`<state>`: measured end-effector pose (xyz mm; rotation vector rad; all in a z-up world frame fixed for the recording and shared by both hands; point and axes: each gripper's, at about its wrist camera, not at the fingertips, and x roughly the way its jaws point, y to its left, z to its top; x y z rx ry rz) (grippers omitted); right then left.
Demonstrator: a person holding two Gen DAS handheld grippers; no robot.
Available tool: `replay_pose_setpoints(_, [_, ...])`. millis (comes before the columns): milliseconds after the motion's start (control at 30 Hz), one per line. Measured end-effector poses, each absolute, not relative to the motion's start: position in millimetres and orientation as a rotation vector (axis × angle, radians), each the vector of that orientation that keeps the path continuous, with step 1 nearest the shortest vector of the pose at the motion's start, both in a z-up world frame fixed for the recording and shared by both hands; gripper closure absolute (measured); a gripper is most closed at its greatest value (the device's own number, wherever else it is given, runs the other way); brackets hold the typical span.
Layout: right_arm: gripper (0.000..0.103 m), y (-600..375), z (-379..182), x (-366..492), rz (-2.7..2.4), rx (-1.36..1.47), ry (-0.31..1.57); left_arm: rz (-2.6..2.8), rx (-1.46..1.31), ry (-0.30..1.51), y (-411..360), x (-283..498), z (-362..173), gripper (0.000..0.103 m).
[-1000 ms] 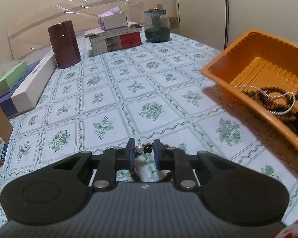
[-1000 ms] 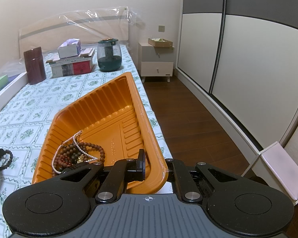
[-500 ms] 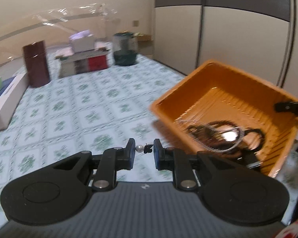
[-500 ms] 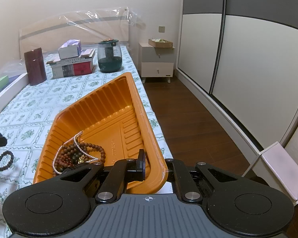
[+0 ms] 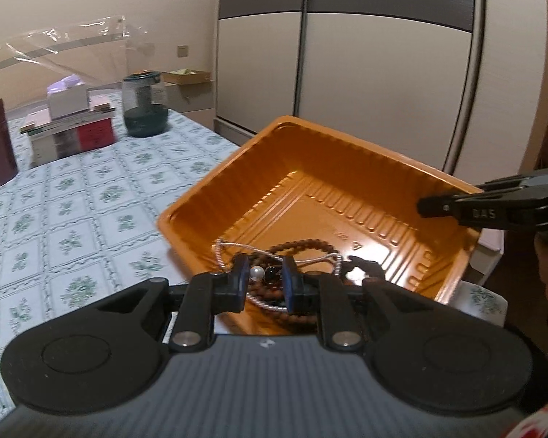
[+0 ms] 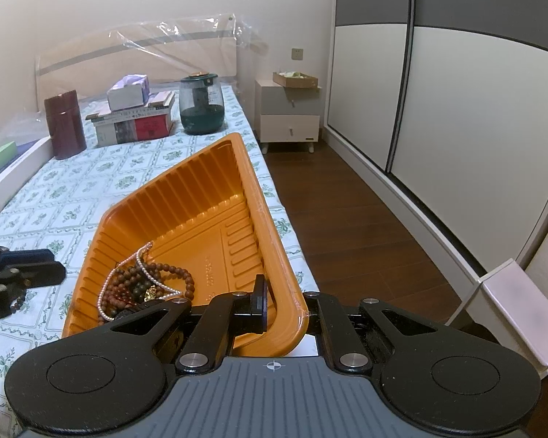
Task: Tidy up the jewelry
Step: 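Carry the bracelet into the tray with the left tool and open it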
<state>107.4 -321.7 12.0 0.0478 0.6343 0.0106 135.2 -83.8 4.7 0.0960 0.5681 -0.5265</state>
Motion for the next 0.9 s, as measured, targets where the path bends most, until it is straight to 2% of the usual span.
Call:
replay_pose_setpoints(467, [0.096,-322,12,108,0.01,0.046,0.634,-0.561,0.096,0.583,-102,140,-3,0.086])
replay_pose_setpoints(533, [0.096,-322,12,108,0.011,0.047,0.634,-0.551,0.092,0.573,-102,140,-3,0.078])
replay_pose_setpoints(900, [0.096,-322,12,108,0.011,0.046,0.634,-0.445,0.06,0.584,-57,128,-6,0.078])
